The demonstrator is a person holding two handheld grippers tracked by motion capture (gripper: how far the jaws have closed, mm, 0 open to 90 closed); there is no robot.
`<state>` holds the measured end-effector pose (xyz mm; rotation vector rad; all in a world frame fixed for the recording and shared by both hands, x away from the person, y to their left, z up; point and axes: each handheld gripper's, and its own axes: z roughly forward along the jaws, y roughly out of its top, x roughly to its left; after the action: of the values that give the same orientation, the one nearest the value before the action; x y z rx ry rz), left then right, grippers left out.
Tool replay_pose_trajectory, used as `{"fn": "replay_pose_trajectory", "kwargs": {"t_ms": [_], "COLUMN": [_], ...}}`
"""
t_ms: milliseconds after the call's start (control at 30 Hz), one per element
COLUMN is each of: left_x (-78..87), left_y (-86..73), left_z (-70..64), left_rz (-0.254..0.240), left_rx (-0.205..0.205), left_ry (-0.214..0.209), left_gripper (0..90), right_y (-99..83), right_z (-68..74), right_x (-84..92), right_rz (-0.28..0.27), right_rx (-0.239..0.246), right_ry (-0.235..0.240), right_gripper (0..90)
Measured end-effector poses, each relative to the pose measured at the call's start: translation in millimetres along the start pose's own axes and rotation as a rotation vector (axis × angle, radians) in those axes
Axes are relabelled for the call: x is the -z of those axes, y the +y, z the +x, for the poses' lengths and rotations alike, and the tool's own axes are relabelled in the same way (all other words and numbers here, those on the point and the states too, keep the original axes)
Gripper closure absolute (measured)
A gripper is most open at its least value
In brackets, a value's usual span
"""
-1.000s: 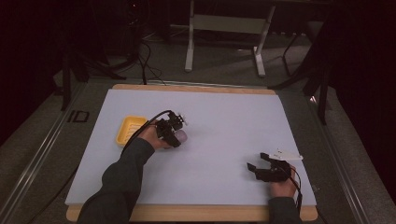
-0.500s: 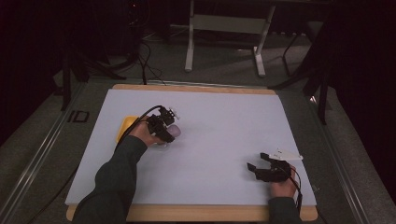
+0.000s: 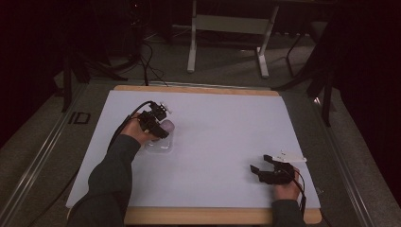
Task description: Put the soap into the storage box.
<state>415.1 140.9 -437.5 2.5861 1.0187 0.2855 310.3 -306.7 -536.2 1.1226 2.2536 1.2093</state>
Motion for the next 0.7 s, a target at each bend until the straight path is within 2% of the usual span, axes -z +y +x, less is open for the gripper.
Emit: {"fn": "replay_pose_trajectory", "kwargs": {"t_ms": [700], "left_x": [10.7], "left_y": [-13.2], "left_z": [19.3], "left_rz": [0.005], "left_rx": [0.067], "left_ry": [0.041], "left_gripper": [49.8], "right_y": [0.0], "right_z": [0.2], "right_x": [0.0], "right_rz": [0.000], "right_rx": [0.002], "right_ry": [-0.002], "right_gripper": [22.1]}}
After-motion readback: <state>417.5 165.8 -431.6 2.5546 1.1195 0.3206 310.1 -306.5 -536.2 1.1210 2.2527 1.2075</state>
